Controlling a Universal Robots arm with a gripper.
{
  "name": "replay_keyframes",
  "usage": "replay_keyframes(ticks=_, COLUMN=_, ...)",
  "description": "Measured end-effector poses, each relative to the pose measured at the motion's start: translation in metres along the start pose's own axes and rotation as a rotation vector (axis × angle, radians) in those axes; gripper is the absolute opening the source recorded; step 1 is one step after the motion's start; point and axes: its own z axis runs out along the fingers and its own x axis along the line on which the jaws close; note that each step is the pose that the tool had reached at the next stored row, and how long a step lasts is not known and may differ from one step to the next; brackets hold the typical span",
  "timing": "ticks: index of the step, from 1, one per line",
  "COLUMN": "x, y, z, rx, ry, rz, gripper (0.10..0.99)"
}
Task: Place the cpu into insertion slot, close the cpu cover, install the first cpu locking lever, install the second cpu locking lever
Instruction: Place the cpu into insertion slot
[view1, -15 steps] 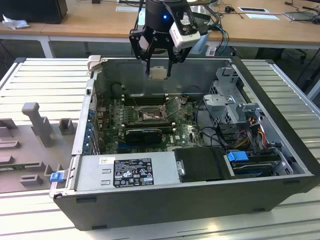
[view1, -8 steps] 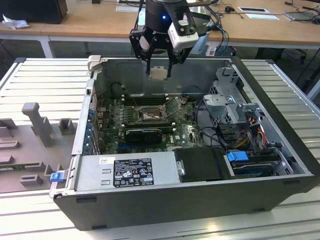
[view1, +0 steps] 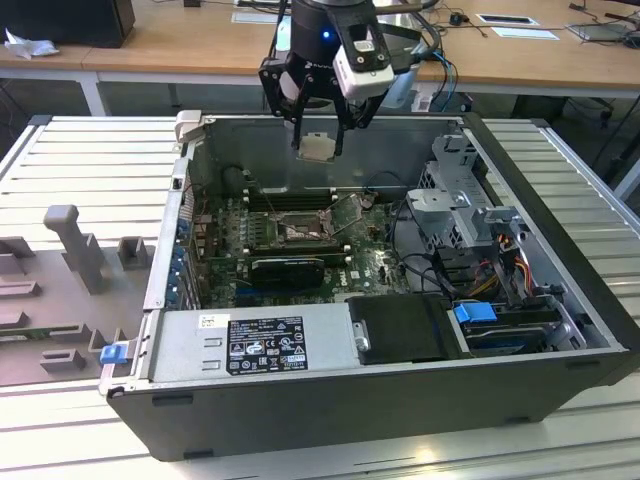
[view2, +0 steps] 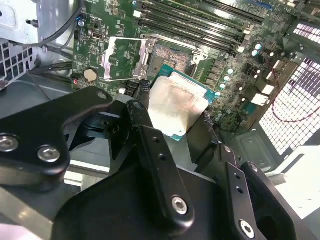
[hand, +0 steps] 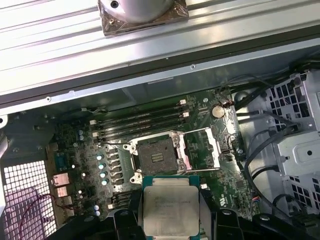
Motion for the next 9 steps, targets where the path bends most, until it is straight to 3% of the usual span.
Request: replay_keyframes(ticks=9, x=0.0000, y=-0.0003, z=0.0032, rx=0.000, ry=0.0001, rz=0.016, gripper=0.541)
